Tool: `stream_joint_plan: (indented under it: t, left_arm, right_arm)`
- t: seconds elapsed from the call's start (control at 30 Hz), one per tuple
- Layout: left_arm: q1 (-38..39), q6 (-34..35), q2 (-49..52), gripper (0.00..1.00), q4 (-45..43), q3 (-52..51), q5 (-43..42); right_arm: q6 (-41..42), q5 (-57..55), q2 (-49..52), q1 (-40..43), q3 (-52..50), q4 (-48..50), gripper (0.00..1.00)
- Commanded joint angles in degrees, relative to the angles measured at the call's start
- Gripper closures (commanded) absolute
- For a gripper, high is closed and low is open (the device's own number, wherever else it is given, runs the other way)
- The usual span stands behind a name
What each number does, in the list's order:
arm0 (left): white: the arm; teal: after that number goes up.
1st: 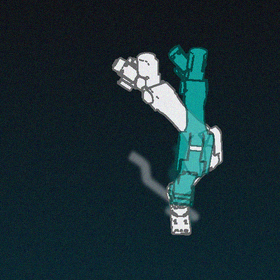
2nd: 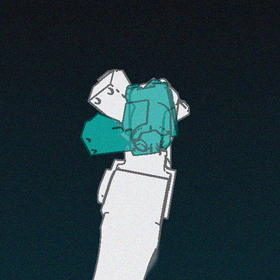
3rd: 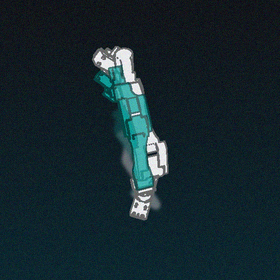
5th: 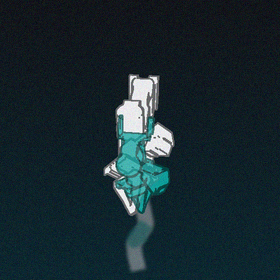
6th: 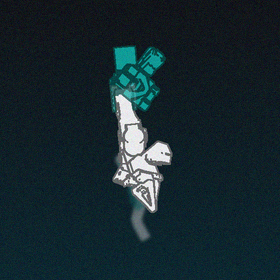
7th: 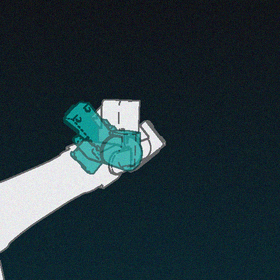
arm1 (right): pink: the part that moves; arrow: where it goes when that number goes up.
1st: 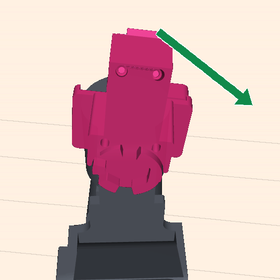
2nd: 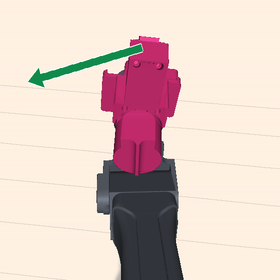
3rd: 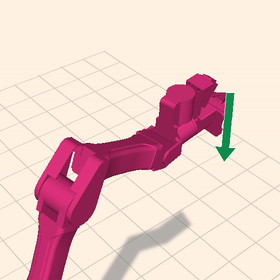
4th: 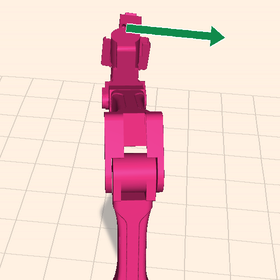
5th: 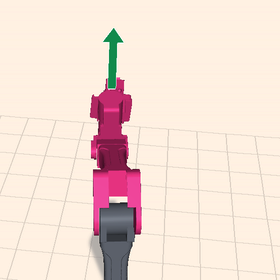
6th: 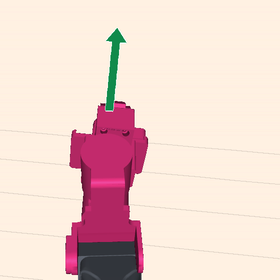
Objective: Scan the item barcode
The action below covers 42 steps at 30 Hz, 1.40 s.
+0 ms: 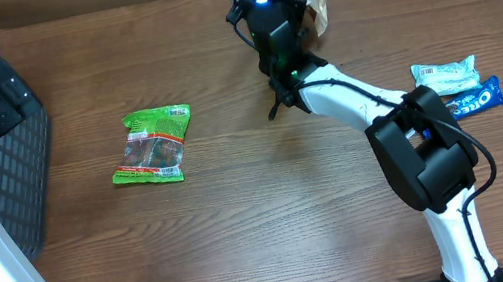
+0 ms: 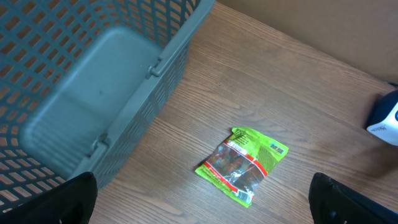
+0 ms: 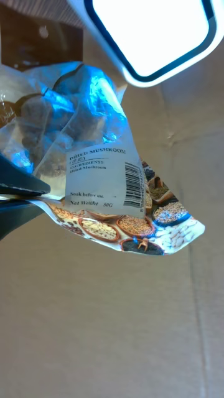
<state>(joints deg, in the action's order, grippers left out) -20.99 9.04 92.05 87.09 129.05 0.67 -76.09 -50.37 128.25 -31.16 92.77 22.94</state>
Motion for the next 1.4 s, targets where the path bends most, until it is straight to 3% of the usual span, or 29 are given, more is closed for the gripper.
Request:
stream_joint_plan:
  t: [0.0, 0.47, 0.63, 0.8, 0.9, 0.93, 0.97, 1.0, 1.07, 1.23, 1.37]
  left_arm:
    - [0.00, 0.20, 0.15, 0.00, -0.11, 0.74, -0.28]
    - [0.00, 0.20, 0.15, 0.00, -0.11, 0.74, -0.26]
    - [0.00, 0.20, 0.15, 0.00, -0.11, 0.74, -0.26]
    - [0.00, 0.20, 0.15, 0.00, -0.11, 0.74, -0.26]
    - [0.00, 0.20, 0.15, 0.00, -0.11, 0.74, -0.26]
    - [0.00, 0.20, 0.15, 0.00, -0.11, 0.74, -0.26]
    - [0.00, 0.20, 0.15, 0.00, -0.11, 0.74, -0.26]
    - [0.00, 0.20, 0.15, 0.00, -0.11, 0.74, -0.26]
    - [0.00, 0.20, 0.15, 0.00, -0.11, 0.74, -0.26]
    - [0.00, 0.20, 0.15, 0.00, -0.11, 0.74, -0.28]
    - [0.00, 0.20, 0.15, 0.00, -0.11, 0.74, -0.26]
  right_arm:
    - [-0.90, 0.11, 0.20, -0.35, 1.05, 0.81, 0.96]
    - [-0.85, -1.62, -0.52, -0.28, 1.05, 0.79, 0.96]
    - [0.35, -3.37, -6.88, 2.56, 1.05, -1.95, 0.96]
    - [14.82, -6.67, -20.06, 8.81, 1.05, -11.67, 0.96]
    - [36.09, -10.38, -27.71, 13.38, 1.05, -25.00, 0.96]
    - [45.48, -8.44, -30.10, 14.86, 1.05, -33.94, 0.96]
    - [62.55, 3.06, -33.79, 18.29, 1.05, -51.89, 0.96]
    - [70.62, 13.75, -35.52, 21.81, 1.05, -60.92, 0.96]
    - [78.84, 28.22, -36.74, 28.15, 1.05, -69.48, 0.96]
    - [84.06, 62.69, -35.85, 46.27, 1.05, -80.56, 0.93]
    - [87.60, 66.95, -33.99, 56.37, 0.92, -85.48, 0.96]
